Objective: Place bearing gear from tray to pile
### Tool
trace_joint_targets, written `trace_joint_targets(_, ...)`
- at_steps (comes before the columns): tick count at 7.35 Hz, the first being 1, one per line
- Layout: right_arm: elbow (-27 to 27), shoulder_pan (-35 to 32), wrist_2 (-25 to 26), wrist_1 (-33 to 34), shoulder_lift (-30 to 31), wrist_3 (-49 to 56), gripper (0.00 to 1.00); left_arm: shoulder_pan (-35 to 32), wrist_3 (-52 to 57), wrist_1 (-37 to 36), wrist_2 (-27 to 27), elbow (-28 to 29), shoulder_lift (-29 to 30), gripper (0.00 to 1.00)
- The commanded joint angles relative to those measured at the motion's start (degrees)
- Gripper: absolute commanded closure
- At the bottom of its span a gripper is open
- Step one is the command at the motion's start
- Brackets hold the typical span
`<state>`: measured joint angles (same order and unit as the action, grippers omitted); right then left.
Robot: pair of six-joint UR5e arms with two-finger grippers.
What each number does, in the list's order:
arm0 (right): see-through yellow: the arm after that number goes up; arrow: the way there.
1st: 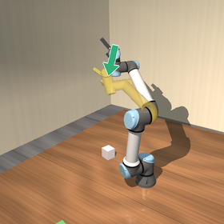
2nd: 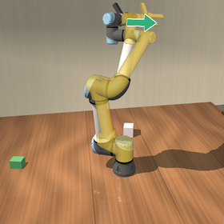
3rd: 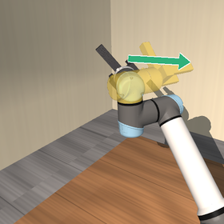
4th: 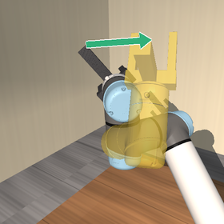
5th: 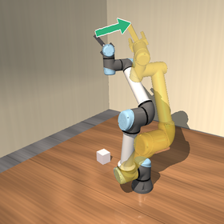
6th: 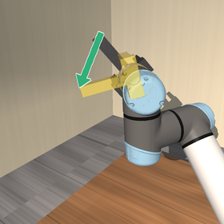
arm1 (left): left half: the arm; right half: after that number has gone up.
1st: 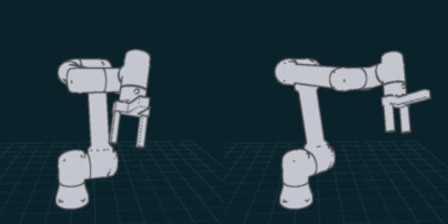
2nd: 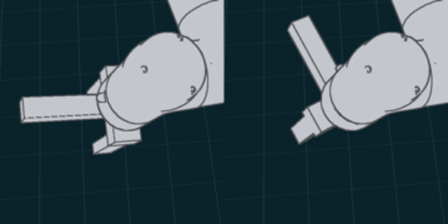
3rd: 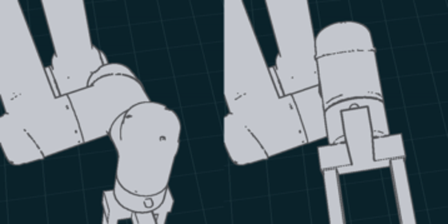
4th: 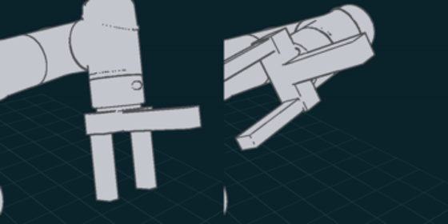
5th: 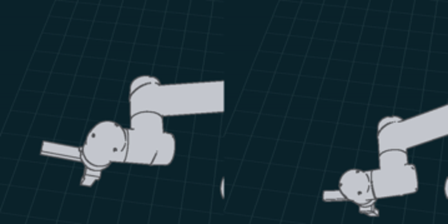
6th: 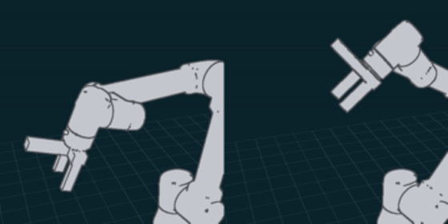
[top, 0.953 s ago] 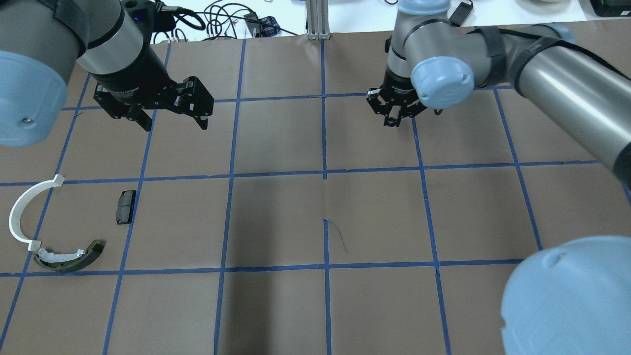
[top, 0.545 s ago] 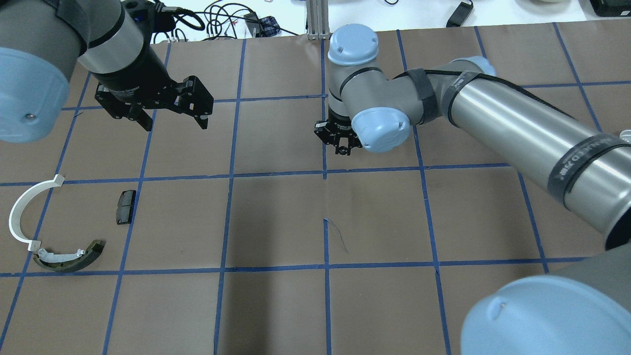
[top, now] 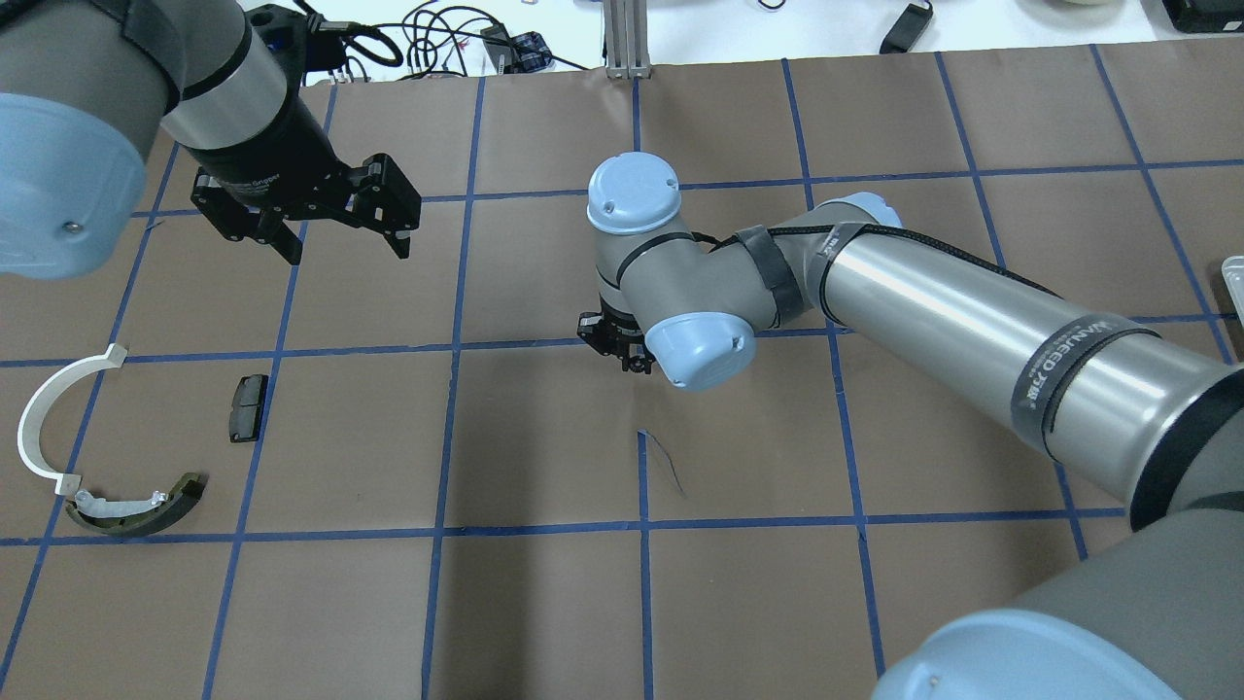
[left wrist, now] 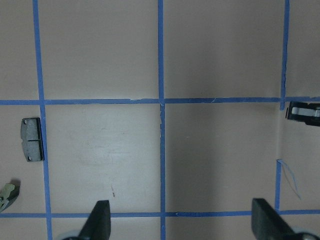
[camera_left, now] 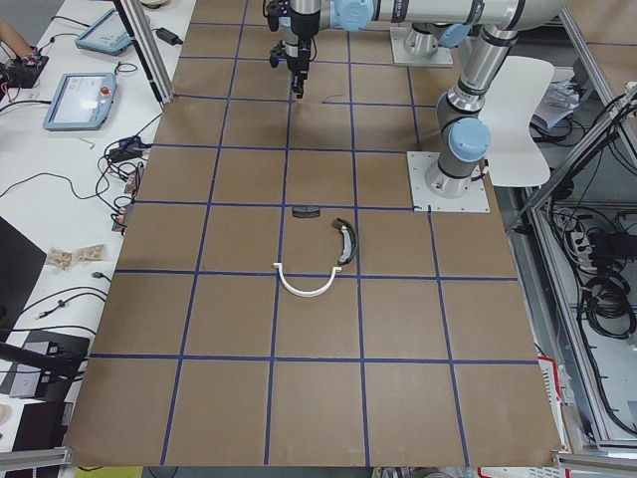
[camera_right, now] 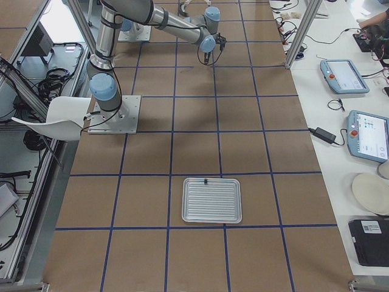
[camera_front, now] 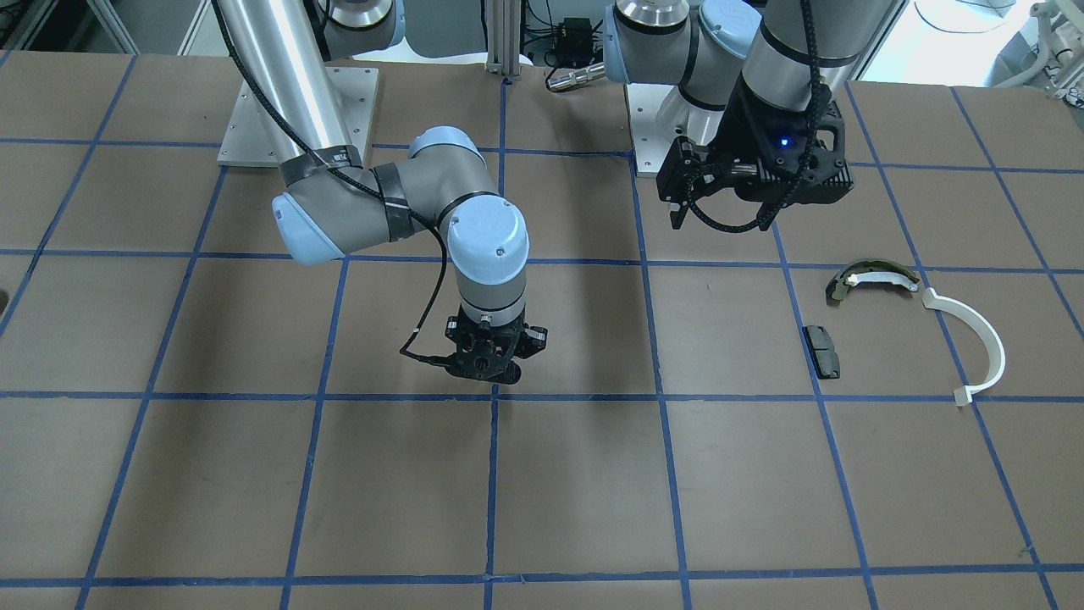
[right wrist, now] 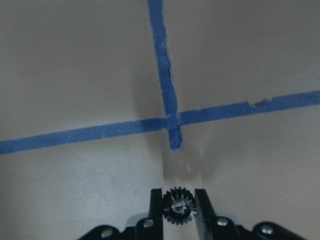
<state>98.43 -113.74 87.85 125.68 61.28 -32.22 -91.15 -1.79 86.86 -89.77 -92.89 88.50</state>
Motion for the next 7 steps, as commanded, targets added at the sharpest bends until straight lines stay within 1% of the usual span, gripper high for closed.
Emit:
trace_joint_targets(1, 0.5, -0.8, 0.7, 0.8, 0.2, 0.6, 0.05, 0.3, 0.2, -0.1, -0.4, -1.5, 1.1, 0.00)
trace_joint_targets(2, 0.2, 0.1, 0.5, 0.8, 1.2, 0.9, 0.00, 0.3, 0.8, -2.3, -0.3, -4.0, 2.7, 0.00)
trace_joint_targets(3, 0.1, 1.7, 1.1, 0.5, 2.7, 0.9, 0.00, 0.3, 1.1, -10.5, -0.4, -8.1, 4.6, 0.00)
trace_joint_targets(4, 0.1, 5.2, 0.6, -0.2, 4.6, 1.0, 0.00, 0.3, 1.0, -16.9, -0.4, -12.4, 6.1, 0.00)
trace_joint_targets(5, 0.3, 10.2, 0.4, -0.9, 7.3, 4.2, 0.00, 0.3, 0.7, -23.8, -0.4, -16.3, 8.2, 0.00)
trace_joint_targets(6, 0.4, 16.7, 0.6, -5.2, 10.1, 11.5, 0.00, -0.5, -2.0, -28.7, -0.2, -18.5, 10.7, 0.00)
trace_joint_targets(7, 0.4, 23.2, 1.0, -8.4, 13.0, 19.7, 0.00, -2.4, -4.3, -31.9, 0.0, -17.9, 12.5, 0.00)
